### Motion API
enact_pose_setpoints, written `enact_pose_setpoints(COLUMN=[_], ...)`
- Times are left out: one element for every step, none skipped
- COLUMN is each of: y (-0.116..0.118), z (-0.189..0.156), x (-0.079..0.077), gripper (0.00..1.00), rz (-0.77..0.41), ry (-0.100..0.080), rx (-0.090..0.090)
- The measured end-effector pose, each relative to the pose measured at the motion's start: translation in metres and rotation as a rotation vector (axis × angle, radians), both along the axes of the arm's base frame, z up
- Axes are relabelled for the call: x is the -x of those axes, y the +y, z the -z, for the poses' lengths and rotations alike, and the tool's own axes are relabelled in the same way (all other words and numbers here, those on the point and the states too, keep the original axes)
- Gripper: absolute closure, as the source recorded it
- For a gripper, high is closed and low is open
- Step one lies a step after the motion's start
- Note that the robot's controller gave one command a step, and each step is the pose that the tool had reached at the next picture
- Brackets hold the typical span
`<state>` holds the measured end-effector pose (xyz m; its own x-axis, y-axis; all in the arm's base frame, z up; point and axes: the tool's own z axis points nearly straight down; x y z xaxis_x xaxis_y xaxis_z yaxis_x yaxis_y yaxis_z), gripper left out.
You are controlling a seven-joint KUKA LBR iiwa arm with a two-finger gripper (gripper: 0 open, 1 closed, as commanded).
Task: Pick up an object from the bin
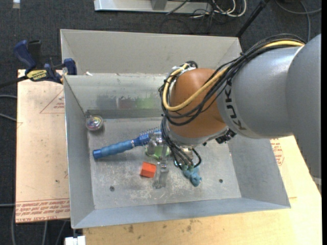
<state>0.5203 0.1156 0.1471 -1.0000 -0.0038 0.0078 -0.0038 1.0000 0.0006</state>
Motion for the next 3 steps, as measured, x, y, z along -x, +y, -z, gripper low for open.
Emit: enact_pose_setpoints(y=[-0.005, -0.048, -0.062], z=[0.081, 0.075, 0.077], x=[-0.068, -0.045, -0.089], gripper=[0.0, 0.0, 0.0], rz=[0.032, -0.615, -0.721], ry=[-0.005, -0.008, -0.013], rx=[0.0, -0.002, -0.002])
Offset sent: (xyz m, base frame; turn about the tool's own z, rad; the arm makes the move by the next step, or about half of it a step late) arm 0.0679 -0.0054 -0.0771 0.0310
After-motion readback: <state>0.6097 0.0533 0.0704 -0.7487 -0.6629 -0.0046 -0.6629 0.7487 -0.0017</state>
